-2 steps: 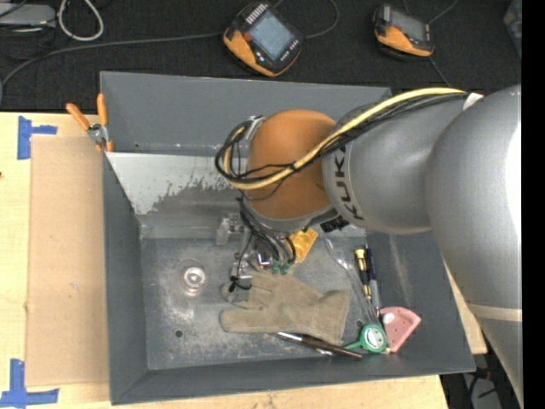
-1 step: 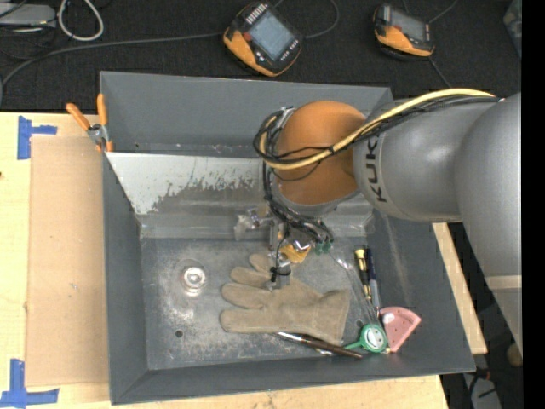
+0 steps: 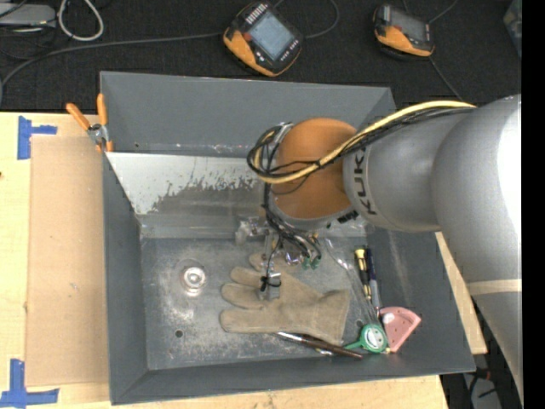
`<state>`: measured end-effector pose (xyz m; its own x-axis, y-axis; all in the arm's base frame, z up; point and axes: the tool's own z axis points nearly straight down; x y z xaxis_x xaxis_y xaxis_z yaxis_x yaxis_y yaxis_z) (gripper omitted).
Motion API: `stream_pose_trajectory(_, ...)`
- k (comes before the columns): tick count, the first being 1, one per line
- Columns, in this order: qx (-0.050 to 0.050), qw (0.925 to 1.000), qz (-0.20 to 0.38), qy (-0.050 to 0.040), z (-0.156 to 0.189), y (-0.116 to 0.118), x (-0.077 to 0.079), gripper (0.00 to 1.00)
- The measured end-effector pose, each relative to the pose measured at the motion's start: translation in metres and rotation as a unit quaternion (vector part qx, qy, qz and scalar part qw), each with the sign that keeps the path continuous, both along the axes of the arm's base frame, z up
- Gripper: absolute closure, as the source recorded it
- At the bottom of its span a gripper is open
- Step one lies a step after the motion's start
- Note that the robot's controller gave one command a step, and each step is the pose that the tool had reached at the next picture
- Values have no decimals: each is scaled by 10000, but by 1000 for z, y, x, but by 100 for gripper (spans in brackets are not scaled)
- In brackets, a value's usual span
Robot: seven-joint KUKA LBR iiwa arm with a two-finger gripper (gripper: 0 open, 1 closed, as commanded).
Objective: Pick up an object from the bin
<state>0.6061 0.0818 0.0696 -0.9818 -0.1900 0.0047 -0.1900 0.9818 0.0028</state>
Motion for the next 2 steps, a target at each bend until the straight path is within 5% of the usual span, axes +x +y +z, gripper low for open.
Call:
stream_pose_trajectory(1,-2,9977,682,12,1,9,8,100)
stream_pose_trajectory(2,-1,9977,679,12,1,9,8,100)
